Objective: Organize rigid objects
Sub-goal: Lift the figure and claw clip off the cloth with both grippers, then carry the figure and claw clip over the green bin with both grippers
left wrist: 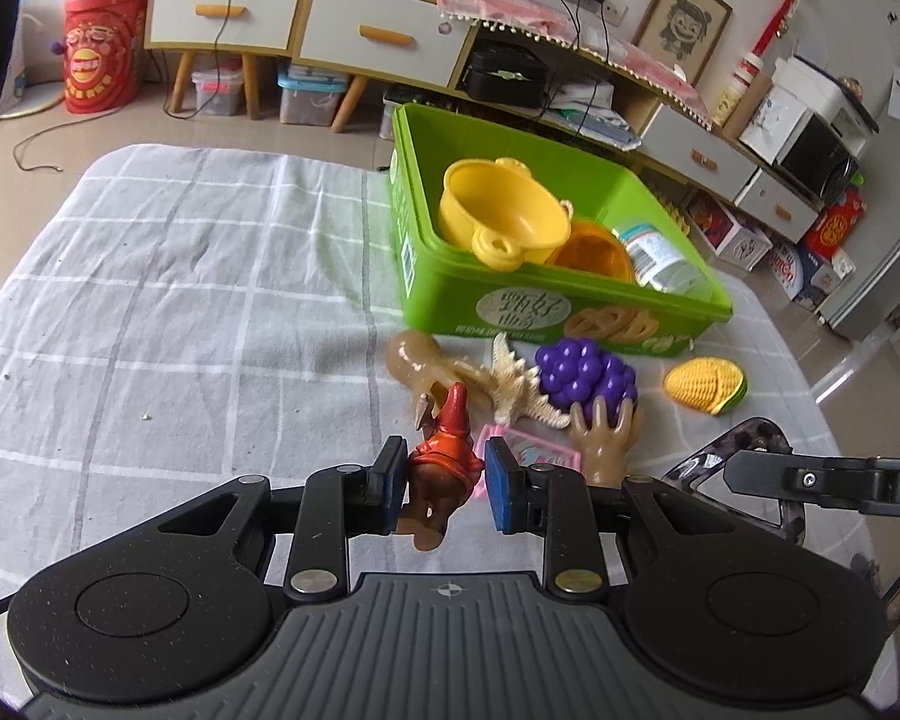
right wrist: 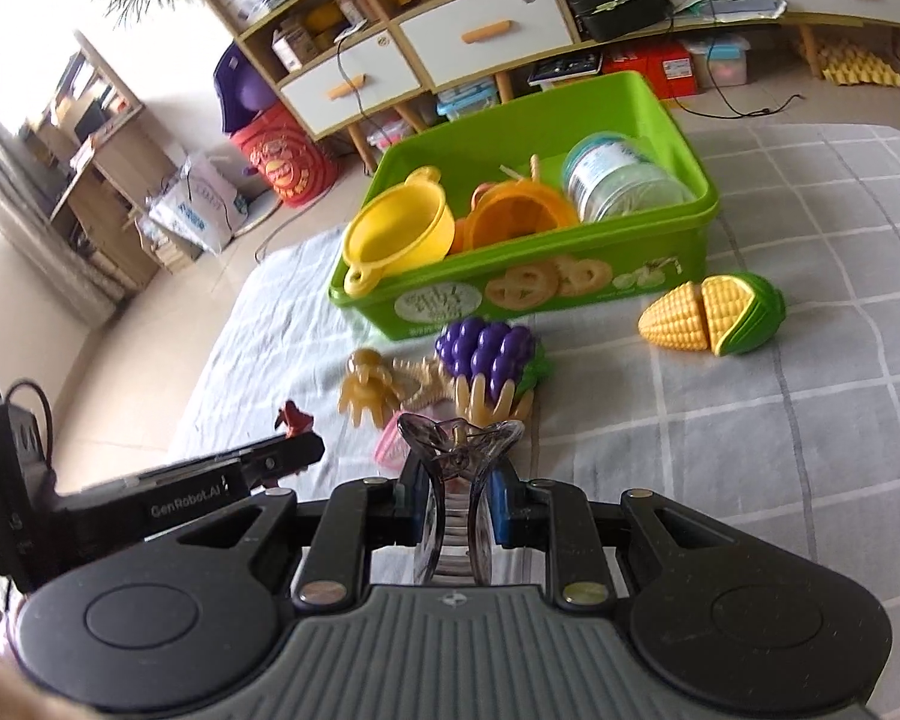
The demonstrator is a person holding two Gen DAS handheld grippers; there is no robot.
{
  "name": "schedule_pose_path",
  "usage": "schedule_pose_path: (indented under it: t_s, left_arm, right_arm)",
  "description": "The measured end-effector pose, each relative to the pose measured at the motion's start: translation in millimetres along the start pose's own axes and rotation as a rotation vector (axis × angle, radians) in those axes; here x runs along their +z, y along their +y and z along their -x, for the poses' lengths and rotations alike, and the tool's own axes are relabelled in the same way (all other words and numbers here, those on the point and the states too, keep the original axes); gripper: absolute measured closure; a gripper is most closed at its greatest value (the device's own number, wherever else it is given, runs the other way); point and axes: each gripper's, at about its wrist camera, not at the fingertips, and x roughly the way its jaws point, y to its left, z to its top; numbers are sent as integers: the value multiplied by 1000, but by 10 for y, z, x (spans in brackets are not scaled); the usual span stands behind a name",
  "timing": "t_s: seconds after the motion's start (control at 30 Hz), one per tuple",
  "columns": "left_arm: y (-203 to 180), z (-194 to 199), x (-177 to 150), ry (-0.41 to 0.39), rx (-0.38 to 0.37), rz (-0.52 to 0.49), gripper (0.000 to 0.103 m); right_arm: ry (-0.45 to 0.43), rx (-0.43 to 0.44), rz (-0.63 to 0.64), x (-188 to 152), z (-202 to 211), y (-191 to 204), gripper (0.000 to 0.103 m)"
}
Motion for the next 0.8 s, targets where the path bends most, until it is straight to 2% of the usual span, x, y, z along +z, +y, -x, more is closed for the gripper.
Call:
schedule_pose_path:
  t_s: [0.4,0.67,0.8]
  left_arm:
    - [-228,62,247,-81,-54,60,71]
    - [-445,10,436,-111,-71,85,71]
    - [-544,-37,602,-137,-63,58,71]
  right_arm:
    - [-109,50,-168,378,210,-252,99]
    - [-195,76,-271,574,189,-351,99]
    - [-230,102,-314,669,104,-395,99]
